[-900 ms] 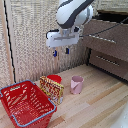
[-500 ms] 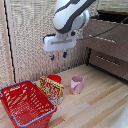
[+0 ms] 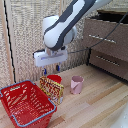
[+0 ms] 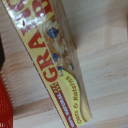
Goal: Shift your gripper thoughtfully near the cereal snack bar. Tenderly grip the snack bar with your precision device. Carefully hover the precision device above the first drawer installation and invite the snack bar to descend into the first drawer installation.
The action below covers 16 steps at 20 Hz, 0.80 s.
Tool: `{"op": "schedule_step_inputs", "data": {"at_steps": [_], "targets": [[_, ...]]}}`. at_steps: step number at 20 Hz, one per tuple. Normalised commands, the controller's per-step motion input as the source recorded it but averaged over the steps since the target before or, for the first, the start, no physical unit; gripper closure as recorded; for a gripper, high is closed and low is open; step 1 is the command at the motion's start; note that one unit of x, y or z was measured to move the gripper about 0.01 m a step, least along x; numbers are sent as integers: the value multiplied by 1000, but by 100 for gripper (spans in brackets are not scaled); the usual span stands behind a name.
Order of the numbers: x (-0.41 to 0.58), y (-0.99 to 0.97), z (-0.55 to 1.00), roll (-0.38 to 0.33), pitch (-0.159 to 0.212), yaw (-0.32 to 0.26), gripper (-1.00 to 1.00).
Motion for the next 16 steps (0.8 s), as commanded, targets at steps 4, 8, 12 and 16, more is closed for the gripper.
{"op": "schedule_step_inputs", "data": {"at_steps": [4, 8, 12, 16], "targets": [[104, 126, -396, -96, 43, 169, -100], [186, 54, -397, -98, 9, 212, -100], [93, 35, -260, -61, 5, 183, -100], [1, 132, -65, -28, 50, 53, 100]]}}
